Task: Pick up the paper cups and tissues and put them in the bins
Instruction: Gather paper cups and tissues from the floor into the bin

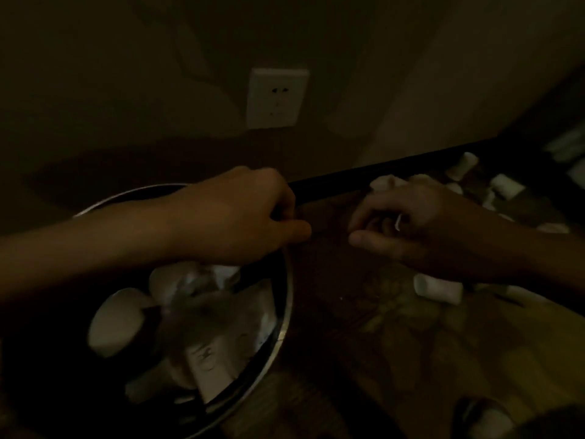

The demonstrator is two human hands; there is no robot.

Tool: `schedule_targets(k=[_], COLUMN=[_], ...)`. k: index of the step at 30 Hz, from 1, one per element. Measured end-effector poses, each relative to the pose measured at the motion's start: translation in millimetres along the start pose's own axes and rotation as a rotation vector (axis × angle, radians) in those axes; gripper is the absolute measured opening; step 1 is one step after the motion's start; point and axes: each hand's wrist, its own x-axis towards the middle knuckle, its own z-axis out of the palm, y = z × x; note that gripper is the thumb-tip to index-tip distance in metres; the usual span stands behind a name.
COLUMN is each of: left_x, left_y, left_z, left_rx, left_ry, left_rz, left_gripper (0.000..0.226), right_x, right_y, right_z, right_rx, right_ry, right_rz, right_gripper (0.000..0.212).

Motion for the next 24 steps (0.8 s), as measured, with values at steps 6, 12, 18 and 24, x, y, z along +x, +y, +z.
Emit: schedule_targets(k=[6,12,18,24], left_x=[90.8,191.8,269.6,310.9], left_y=[103.1,164.0,180.0,178.8], left_z=[39.4,144.1,249.1,318.1], left_rx=[0.115,0.123,0.085,0.172], left_ry=[-0.102,-0.363,-0.419,-0.375], left_rz=[0.117,0.072,-0.014,-0.049], left_gripper=[0.046,0.040,0.063,0.095], right_x=[-80.0,-139.5,-166.8,-167.0], right_y=[126.8,290.1,374.3,398.3], right_z=[-22.7,36.5,104.5,140.1], right_rx=[0.051,0.153,0.435,0.631], right_ry=[0.089,0.070,0.119,0.162], right_rz=[0.259,0.542,0.751,0.766], right_gripper=[0.047,0.039,0.049,0.049])
